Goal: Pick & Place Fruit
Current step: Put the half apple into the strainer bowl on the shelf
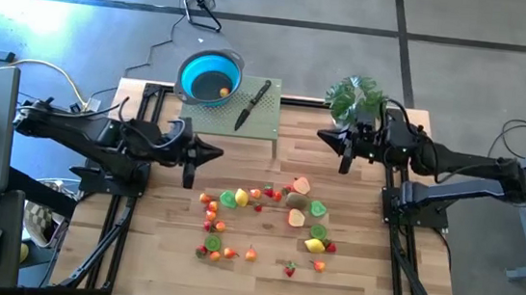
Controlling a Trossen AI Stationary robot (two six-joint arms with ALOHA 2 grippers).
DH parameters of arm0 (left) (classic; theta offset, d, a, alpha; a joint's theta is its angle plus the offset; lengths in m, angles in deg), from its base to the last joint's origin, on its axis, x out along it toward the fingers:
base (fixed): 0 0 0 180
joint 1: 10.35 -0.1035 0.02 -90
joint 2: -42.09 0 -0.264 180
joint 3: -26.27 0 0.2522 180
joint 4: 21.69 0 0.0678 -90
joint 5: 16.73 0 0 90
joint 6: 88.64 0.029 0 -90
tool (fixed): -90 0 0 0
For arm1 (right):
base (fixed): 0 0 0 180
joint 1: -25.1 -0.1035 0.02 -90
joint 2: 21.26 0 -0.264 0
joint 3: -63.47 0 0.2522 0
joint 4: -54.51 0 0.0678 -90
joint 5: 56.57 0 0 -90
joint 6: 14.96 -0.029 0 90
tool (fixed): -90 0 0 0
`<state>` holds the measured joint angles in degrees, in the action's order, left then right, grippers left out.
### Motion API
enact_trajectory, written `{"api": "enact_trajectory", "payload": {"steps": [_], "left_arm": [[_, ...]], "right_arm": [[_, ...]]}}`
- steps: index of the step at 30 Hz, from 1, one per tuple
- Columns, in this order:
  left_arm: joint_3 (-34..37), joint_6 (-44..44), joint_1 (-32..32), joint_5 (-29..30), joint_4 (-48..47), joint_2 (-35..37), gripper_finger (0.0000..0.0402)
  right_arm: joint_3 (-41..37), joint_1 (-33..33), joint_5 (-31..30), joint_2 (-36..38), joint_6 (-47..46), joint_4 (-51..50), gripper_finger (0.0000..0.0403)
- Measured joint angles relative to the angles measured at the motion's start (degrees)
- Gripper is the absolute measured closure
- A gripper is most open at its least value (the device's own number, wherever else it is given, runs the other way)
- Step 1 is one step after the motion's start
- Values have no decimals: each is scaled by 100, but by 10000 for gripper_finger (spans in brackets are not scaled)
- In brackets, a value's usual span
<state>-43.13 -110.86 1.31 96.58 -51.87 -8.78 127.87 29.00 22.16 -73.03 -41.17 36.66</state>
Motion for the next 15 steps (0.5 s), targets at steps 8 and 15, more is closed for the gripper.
{"api": "enact_trajectory", "payload": {"steps": [8, 15], "left_arm": [[0, 143, 0, -4, -211, 132, 401], [0, 130, 0, -104, -221, 127, 401]], "right_arm": [[7, -630, -726, -6, -473, -306, 400], [11, -1048, -540, -364, -1005, -1112, 400]]}}
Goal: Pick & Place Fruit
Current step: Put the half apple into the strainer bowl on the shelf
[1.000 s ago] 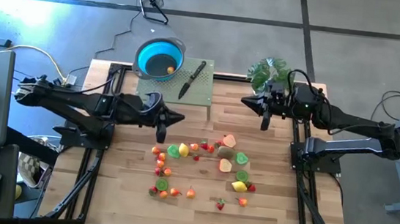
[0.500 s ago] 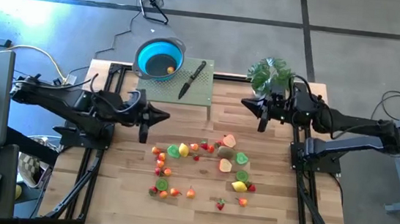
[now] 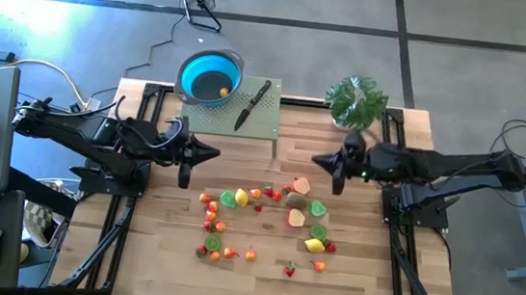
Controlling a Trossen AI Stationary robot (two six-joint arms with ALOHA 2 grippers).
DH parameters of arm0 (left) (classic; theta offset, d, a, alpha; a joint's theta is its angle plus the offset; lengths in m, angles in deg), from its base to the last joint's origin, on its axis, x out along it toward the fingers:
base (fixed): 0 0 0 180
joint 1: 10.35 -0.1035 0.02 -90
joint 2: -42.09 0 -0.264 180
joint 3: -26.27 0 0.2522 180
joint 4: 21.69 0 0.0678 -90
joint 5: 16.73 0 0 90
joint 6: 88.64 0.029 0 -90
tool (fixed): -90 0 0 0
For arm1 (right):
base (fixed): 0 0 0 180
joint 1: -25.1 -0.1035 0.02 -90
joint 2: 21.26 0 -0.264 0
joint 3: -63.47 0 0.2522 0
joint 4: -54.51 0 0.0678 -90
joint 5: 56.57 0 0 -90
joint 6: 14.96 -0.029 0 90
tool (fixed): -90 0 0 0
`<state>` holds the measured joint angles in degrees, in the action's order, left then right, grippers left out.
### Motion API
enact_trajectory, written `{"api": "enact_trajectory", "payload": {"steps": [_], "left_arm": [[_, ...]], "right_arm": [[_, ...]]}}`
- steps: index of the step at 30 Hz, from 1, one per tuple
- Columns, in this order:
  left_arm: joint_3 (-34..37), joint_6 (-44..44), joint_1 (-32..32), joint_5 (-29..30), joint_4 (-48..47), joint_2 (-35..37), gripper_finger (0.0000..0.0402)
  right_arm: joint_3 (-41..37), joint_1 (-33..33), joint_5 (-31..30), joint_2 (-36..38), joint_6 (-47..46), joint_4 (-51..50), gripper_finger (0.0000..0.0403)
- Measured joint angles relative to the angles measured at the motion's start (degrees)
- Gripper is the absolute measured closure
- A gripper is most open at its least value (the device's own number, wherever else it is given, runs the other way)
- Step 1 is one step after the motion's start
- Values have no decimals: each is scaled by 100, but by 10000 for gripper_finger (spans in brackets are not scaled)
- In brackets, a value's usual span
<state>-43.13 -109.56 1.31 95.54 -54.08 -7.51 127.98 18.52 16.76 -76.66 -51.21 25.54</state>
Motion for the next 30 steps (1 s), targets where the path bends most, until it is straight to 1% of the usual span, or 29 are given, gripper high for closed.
{"api": "enact_trajectory", "payload": {"steps": [4, 7, 10, 14, 19, 24, 30], "left_arm": [[0, -14, 0, -7, 0, 0, 401], [0, -14, 0, -9, -1, 0, 401], [0, -21, 0, -11, -16, 0, 401], [0, -54, 0, -26, -99, 0, 401], [0, -64, 0, -25, -133, 0, 401], [0, -73, 0, -25, -131, 0, 401], [0, -97, 0, -40, -162, 0, 401]], "right_arm": [[-2, -162, 336, -438, -503, -370, 400], [158, -321, 353, -825, -735, -624, 400], [619, -421, 315, -1284, -747, -1149, 400], [1253, -478, 290, -1872, -761, -2088, 400], [1794, -520, 415, -2516, -1159, -3143, 400], [1998, -680, 627, -2984, -1486, -3470, 401], [2033, -923, 649, -3276, -1988, -3537, 401]]}}
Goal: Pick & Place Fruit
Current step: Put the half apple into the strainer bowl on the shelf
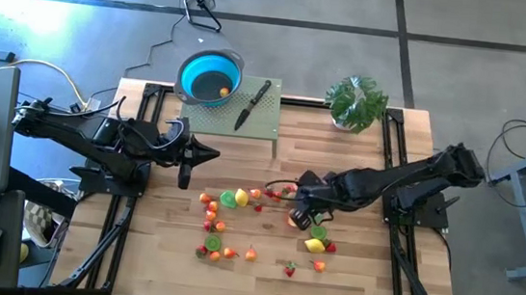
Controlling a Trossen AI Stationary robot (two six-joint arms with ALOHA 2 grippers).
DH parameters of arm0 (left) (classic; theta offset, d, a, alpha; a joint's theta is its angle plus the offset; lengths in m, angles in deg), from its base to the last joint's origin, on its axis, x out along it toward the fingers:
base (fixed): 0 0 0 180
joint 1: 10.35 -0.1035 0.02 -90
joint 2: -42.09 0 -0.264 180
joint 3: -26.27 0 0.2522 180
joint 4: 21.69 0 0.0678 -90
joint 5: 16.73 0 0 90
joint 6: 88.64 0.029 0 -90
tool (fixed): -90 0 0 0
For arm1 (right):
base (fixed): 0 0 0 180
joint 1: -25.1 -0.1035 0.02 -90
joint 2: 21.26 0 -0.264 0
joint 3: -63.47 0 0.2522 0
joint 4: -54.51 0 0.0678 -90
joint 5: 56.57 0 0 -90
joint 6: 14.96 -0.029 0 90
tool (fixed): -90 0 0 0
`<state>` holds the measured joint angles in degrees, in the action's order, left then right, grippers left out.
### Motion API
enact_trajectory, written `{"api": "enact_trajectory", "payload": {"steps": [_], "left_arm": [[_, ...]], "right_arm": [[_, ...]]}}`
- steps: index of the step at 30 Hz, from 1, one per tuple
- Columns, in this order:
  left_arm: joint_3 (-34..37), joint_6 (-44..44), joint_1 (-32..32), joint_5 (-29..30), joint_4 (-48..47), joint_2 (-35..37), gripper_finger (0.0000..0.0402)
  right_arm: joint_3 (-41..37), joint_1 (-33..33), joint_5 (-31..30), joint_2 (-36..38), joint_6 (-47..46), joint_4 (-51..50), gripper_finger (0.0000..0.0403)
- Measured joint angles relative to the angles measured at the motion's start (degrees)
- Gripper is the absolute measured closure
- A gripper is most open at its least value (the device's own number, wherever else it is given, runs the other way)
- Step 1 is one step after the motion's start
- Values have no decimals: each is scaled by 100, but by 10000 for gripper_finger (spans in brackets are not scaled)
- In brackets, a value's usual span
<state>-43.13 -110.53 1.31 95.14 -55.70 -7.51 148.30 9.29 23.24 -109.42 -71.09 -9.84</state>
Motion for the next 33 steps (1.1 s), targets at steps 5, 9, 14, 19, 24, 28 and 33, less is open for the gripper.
{"api": "enact_trajectory", "payload": {"steps": [5, 9, 14, 19, 24, 28, 33], "left_arm": [[0, -89, 0, -18, -125, 0, 401], [0, -140, 0, -27, -94, 0, 401], [-2, -238, 0, -27, -94, -2, 401], [-4, -238, 0, -27, -124, -2, 401], [-4, -240, 0, -27, -206, -2, 401], [-4, -248, -1, -27, -284, -4, 401], [-4, -304, -1, -27, -278, -4, 401]], "right_arm": [[0, -112, 283, -220, -117, 28, 401], [-9, -107, 489, -404, -114, 115, 401], [-14, -107, 526, -606, -140, 188, 401], [-17, -81, 700, -762, -283, 177, 377], [-18, -85, 736, -913, -578, 206, 290], [-17, -97, 662, -1056, -872, 326, 203], [-17, -107, 545, -1280, -1528, 309, 113]]}}
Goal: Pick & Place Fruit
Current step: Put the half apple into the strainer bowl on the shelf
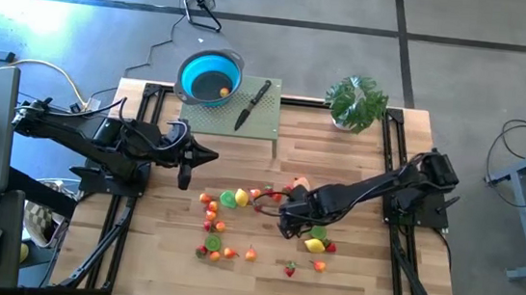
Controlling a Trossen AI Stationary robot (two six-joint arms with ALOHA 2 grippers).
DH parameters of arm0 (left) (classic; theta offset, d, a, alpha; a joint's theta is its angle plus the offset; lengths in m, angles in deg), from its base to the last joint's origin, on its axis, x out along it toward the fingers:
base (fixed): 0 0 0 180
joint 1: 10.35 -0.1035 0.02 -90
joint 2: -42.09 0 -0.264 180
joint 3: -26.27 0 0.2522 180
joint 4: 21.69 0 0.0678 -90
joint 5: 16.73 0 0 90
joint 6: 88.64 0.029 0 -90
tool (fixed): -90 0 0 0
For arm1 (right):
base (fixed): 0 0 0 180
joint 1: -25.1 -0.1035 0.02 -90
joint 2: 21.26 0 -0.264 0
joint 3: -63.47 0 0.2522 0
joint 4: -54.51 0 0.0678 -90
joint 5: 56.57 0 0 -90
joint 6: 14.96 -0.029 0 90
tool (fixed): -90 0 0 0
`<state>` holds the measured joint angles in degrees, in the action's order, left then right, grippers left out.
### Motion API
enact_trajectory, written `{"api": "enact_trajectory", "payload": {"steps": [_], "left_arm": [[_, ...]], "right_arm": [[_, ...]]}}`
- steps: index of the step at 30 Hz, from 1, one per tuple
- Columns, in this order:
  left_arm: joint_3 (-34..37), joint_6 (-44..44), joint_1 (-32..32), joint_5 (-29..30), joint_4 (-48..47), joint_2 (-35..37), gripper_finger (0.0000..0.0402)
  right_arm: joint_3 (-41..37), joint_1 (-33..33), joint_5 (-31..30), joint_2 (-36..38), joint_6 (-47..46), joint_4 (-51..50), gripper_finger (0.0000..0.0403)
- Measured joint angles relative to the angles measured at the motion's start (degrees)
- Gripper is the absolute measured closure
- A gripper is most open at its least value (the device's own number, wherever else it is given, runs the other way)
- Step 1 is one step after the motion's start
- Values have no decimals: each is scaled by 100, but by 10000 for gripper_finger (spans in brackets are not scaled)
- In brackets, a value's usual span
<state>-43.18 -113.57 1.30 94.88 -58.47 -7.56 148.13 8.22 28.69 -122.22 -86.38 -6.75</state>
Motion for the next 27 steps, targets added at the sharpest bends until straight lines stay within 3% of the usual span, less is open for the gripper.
{"api": "enact_trajectory", "payload": {"steps": [4, 8, 27], "left_arm": [[0, 0, 0, 0, 3, 0, 401], [0, -2, 0, 2, 4, 0, 401], [0, -6, 0, 2, -17, 0, 401]], "right_arm": [[-2, 2, 40, -192, -192, 81, 69], [-2, 2, 13, -383, -229, 149, 50], [-2, 127, -101, -1008, -69, 556, 59]]}}
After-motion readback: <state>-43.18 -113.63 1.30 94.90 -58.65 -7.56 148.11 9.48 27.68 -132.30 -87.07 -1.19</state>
